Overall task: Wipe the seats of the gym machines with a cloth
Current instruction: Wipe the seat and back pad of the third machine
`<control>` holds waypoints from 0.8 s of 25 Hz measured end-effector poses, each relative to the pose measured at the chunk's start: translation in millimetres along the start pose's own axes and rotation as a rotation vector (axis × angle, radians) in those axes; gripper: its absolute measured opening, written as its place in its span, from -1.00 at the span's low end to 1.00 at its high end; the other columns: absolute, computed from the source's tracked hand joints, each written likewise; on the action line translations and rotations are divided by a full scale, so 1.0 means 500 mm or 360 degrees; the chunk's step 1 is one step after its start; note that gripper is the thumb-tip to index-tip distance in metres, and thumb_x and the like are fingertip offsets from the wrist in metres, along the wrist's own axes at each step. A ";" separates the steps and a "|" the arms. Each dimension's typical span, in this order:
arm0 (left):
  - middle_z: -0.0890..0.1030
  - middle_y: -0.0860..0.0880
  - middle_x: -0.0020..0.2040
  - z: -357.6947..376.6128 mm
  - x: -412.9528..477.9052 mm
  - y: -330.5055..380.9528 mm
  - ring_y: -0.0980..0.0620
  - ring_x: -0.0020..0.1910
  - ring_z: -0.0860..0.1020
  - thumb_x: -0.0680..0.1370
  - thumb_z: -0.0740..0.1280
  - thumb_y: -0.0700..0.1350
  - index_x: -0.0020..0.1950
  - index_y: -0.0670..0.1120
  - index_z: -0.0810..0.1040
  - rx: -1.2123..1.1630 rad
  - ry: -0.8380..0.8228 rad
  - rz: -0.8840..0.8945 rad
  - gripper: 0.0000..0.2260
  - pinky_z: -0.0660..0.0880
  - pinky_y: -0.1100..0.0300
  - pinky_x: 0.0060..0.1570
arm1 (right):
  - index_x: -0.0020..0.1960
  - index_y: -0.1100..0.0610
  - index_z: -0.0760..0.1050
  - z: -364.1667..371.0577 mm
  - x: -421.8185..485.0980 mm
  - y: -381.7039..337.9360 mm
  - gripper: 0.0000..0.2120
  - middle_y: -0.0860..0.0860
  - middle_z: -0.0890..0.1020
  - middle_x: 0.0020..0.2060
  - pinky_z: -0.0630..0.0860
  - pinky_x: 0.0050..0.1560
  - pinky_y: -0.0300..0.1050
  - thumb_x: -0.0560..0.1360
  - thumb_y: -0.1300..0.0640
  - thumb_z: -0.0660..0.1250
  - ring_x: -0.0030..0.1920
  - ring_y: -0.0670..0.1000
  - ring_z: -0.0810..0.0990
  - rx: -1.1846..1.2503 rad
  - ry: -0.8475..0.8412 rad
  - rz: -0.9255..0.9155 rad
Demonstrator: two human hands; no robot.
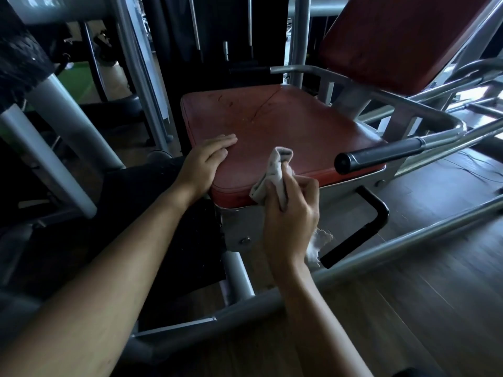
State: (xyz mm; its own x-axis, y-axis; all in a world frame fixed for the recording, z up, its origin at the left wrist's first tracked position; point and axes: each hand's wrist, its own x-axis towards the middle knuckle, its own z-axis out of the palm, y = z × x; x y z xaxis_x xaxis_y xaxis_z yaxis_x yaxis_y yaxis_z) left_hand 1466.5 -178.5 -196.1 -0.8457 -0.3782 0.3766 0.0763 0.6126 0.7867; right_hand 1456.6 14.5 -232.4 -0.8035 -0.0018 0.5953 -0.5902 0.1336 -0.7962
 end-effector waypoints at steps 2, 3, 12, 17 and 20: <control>0.45 0.04 0.46 0.002 -0.005 0.001 0.22 0.49 0.30 0.67 0.17 -0.24 0.41 -0.09 0.52 0.0005 0.0033 -0.0020 -0.66 0.16 0.21 0.52 | 0.38 0.09 0.54 0.003 0.046 -0.010 -0.61 0.04 0.55 0.11 0.56 0.13 -0.07 0.57 0.25 0.39 0.13 0.03 0.58 -0.0073 -0.0053 -0.0101; 0.43 0.04 0.48 0.002 -0.008 0.002 0.22 0.49 0.28 0.66 0.17 -0.23 0.42 -0.09 0.51 0.0039 0.0051 -0.0028 -0.66 0.14 0.22 0.52 | 0.39 0.09 0.53 0.005 0.068 -0.020 -0.62 0.05 0.55 0.13 0.55 0.16 -0.04 0.58 0.26 0.37 0.16 0.06 0.57 -0.0113 -0.0103 -0.0128; 0.14 -0.05 0.62 -0.015 -0.021 0.067 -0.03 0.62 0.02 0.63 -0.14 0.14 0.60 -0.12 0.18 0.0761 -0.0253 -0.0311 -0.39 -0.01 0.01 0.59 | 0.48 0.12 0.41 0.061 0.292 -0.052 -0.56 0.11 0.50 0.36 0.40 0.35 0.05 0.61 0.09 0.19 0.38 0.17 0.43 -0.0909 -0.1160 0.0206; -0.30 0.02 0.62 -0.034 0.010 0.108 0.03 0.60 -0.28 0.63 -0.27 0.17 0.62 -0.04 -0.25 0.1038 -0.0754 -0.0627 -0.40 -0.21 0.02 0.58 | 0.65 -0.04 -0.08 0.026 0.279 -0.052 -0.41 -0.06 0.00 0.64 -0.11 0.59 0.02 0.69 -0.15 -0.01 0.63 0.05 -0.13 -0.1056 -0.1655 0.0334; -0.38 0.02 0.59 -0.043 0.021 0.115 0.02 0.57 -0.36 0.71 -0.18 0.10 0.60 -0.02 -0.34 0.1050 -0.0878 -0.0725 -0.46 -0.25 -0.01 0.57 | 0.65 -0.03 -0.06 0.030 0.282 -0.064 -0.42 -0.03 0.04 0.63 -0.01 0.56 0.00 0.70 -0.12 0.02 0.62 0.05 -0.08 -0.1080 -0.1627 0.0360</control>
State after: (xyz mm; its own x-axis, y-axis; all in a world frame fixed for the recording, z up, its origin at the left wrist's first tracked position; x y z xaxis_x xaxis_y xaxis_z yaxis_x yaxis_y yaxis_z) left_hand 1473.2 -162.3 -136.2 -0.8624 -0.4001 -0.3102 -0.4888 0.8176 0.3044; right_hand 1361.0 -4.8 -124.3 -0.7537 -0.6406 -0.1465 -0.5157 0.7148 -0.4723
